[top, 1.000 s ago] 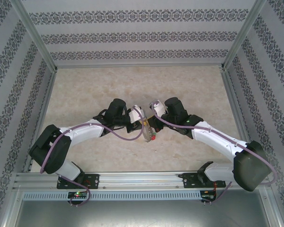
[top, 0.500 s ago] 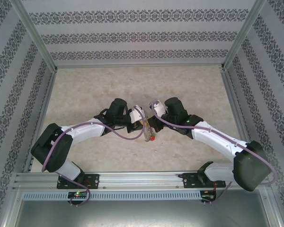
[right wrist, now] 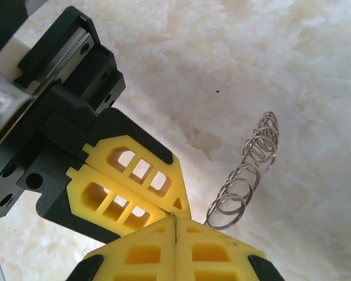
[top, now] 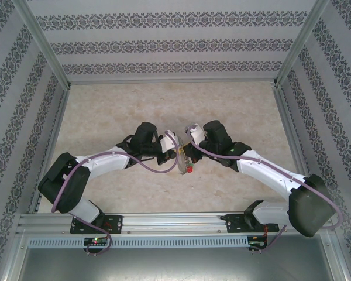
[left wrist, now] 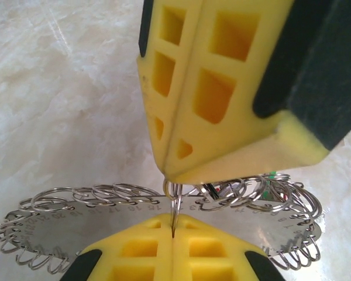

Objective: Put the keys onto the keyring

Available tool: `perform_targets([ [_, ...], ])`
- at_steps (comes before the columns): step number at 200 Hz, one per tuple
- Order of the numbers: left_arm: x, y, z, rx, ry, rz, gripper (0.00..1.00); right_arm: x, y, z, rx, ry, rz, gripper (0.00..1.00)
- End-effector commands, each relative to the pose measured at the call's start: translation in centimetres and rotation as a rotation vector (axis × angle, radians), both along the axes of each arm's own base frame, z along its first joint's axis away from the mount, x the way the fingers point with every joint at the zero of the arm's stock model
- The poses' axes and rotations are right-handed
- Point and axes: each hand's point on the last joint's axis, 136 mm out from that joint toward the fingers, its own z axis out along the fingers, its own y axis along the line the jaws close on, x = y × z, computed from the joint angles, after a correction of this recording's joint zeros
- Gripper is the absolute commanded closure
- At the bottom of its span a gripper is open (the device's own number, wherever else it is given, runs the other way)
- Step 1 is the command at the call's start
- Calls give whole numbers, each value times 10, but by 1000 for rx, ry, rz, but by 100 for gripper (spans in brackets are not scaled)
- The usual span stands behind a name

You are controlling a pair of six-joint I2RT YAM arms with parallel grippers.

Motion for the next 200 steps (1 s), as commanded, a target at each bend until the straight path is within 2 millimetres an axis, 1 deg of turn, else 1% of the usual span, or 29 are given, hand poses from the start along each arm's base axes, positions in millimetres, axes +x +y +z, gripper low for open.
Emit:
perform_targets([
  [1, 0, -2, 14, -75, -31, 0, 100, 5, -6, 1, -26, -21, -53, 100],
  [31, 1, -2, 16, -103, -43, 15, 100, 13, -23, -12, -53, 16, -140, 100],
  [55, 3, 0, 12, -120, -48, 41, 100, 17, -30, -17, -17, 70, -178, 100],
  [72, 2, 0, 7, -113, -38, 43, 100, 17, -28, -15, 1, 80, -171, 100],
  [108, 1, -1, 4, -93, -31, 32, 100, 11, -14, 0, 58, 60, -96, 100],
  [111, 1, -1, 4, -90, -28, 30, 97, 10, -13, 1, 60, 60, -91, 100],
  [115, 1, -2, 4, -88, -26, 29, 89, 9, -11, 3, 63, 55, -83, 100],
  [119, 1, -2, 4, -86, -24, 29, 84, 9, -10, 4, 65, 52, -77, 100],
  [137, -1, -3, 6, -82, -28, 15, 78, 7, -7, 9, 73, 40, -57, 100],
  [161, -1, -5, 8, -75, -30, 7, 77, 5, -3, 13, 79, 34, -34, 100],
  [200, -4, -9, 15, -68, -40, -21, 71, 4, -1, 16, 82, 26, -25, 100],
])
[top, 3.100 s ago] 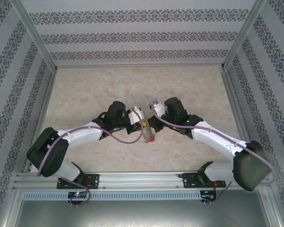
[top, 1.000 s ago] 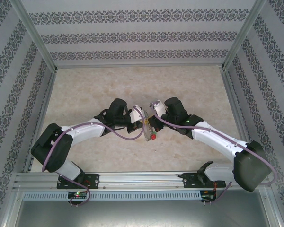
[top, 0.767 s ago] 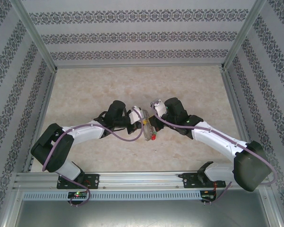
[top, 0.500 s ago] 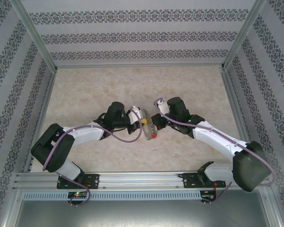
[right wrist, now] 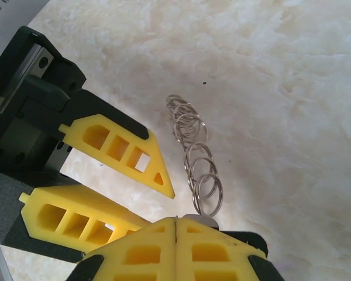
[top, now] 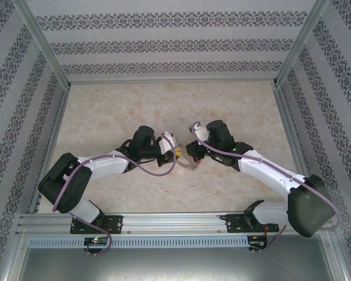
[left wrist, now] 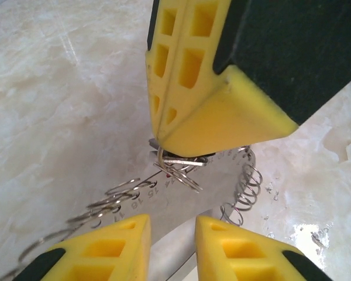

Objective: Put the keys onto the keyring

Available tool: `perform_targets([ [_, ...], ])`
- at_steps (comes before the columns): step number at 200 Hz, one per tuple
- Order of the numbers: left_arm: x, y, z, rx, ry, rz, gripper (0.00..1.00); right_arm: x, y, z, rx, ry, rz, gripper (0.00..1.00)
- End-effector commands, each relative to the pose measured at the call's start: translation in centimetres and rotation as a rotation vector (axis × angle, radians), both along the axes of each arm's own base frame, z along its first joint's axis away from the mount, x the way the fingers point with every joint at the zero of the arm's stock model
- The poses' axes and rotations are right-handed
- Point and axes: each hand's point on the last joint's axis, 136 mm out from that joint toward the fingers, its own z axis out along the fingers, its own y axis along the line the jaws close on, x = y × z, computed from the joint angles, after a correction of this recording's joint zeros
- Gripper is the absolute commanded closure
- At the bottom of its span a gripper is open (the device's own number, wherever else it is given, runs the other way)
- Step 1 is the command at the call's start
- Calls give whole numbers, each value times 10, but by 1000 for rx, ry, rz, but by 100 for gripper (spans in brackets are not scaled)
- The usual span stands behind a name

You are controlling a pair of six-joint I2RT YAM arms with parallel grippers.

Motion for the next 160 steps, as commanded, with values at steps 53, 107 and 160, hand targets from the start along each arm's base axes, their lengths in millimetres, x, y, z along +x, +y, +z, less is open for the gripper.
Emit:
perform_targets([
  [53, -10, -6, 23, -19, -45, -39, 68, 2, 6, 24, 29, -74, 16, 100],
  [107, -6, 1, 26, -39, -68, 66, 64, 4, 3, 23, 24, -78, -3, 100],
  [160, -12, -14, 22, -32, -62, 89, 64, 3, 2, 20, 26, -72, -7, 100],
])
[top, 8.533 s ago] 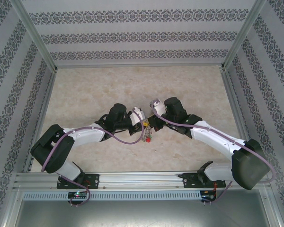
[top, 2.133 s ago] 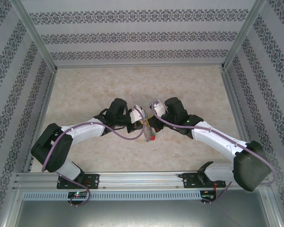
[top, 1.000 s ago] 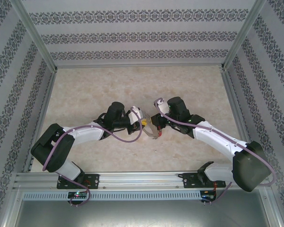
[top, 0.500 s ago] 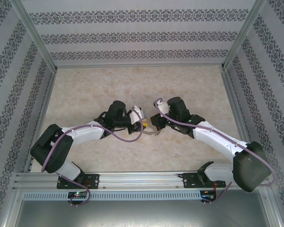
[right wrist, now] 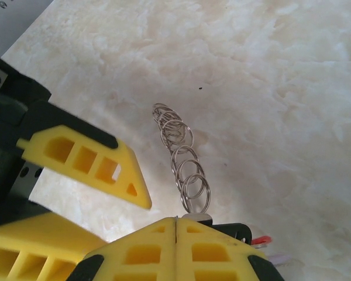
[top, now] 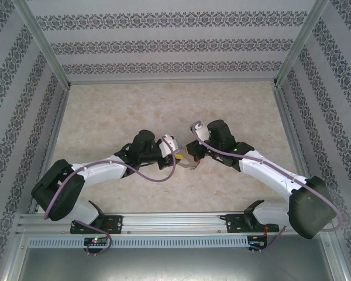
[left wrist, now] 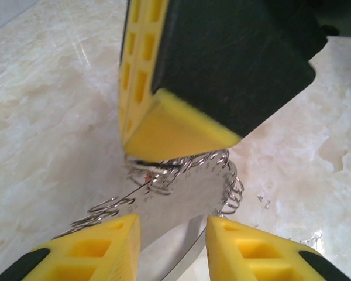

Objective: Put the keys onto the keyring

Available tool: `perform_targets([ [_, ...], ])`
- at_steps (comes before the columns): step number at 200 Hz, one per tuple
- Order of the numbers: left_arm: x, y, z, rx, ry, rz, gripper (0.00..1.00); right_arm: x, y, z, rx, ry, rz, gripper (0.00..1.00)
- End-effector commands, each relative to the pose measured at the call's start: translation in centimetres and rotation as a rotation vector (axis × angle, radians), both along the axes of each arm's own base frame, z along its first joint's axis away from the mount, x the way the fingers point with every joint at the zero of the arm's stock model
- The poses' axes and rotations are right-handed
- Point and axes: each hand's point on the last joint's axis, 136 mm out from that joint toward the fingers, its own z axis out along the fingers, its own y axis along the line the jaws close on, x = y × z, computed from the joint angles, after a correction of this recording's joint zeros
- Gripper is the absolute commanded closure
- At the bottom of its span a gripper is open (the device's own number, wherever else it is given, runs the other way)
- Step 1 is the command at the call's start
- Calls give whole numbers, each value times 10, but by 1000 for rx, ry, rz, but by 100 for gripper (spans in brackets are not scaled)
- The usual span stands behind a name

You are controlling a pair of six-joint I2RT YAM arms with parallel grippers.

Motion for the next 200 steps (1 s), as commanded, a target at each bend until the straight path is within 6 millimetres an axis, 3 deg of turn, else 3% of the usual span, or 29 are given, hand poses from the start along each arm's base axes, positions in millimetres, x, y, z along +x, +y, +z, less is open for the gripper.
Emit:
perform_targets([
  [1, 3, -8, 9, -33, -27, 45, 64, 1, 4, 16, 25, -55, 5, 100],
  [122, 14, -23, 5, -85, 17, 95, 64, 2, 4, 14, 22, -56, 2, 100],
  [160, 16, -24, 7, -79, 9, 99, 76, 2, 4, 13, 23, -53, 7, 100],
  [200, 19, -20, 8, -71, -5, 119, 81, 1, 3, 13, 23, -52, 6, 100],
])
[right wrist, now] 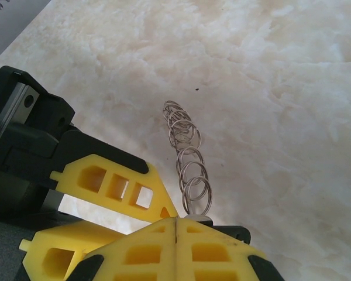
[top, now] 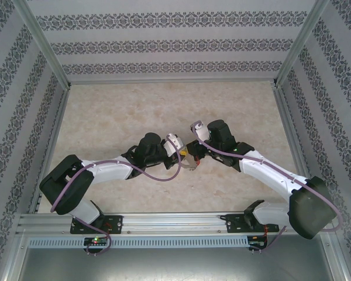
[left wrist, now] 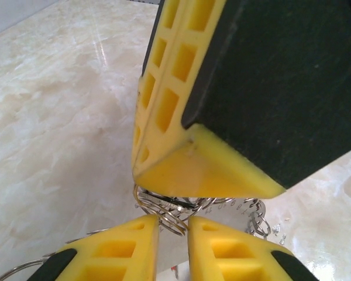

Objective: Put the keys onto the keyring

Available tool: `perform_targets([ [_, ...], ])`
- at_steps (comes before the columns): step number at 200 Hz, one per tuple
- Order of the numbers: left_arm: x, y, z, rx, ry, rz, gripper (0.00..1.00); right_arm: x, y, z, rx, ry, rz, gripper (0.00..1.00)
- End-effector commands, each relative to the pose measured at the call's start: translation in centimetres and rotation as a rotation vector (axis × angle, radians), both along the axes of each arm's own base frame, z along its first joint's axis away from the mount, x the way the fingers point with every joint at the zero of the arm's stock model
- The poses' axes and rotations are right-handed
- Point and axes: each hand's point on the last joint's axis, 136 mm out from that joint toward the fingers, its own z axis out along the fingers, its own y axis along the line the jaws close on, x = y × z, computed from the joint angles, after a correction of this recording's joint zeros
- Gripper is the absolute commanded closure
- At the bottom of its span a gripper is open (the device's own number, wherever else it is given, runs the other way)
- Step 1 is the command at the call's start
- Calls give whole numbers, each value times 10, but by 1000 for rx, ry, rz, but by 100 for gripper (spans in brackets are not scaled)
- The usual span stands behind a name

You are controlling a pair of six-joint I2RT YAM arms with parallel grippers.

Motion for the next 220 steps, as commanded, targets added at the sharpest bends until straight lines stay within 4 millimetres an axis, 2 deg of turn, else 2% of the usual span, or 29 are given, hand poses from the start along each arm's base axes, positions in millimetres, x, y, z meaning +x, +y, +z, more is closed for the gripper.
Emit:
perform_targets([
  [1, 4, -6, 14, -21, -40, 11, 81, 0, 5, 13, 27, -47, 16, 100],
  [12, 5, -4, 15, -17, -47, 22, 81, 0, 5, 13, 27, -46, 14, 100],
  [33, 7, -2, 15, -8, -57, 39, 73, -1, 5, 13, 30, -46, 16, 100],
  [55, 8, -3, 16, -13, -66, 39, 71, -1, 5, 13, 29, -43, 18, 100],
  [81, 8, -5, 16, -15, -69, 35, 74, -1, 6, 12, 28, -40, 20, 100],
  [102, 10, -5, 17, -11, -74, 45, 90, 0, 6, 12, 25, -40, 23, 100],
  [145, 5, -10, 17, -10, -74, 2, 87, -1, 9, 13, 34, -34, 30, 100],
  [169, 6, -11, 16, 3, -75, -5, 81, -2, 10, 13, 39, -30, 42, 100],
  [192, 5, -11, 16, 26, -95, -10, 81, -5, 12, 12, 35, -33, 58, 100],
  [220, 4, -12, 8, 61, -84, -30, 85, -4, 12, 13, 33, -34, 58, 100],
])
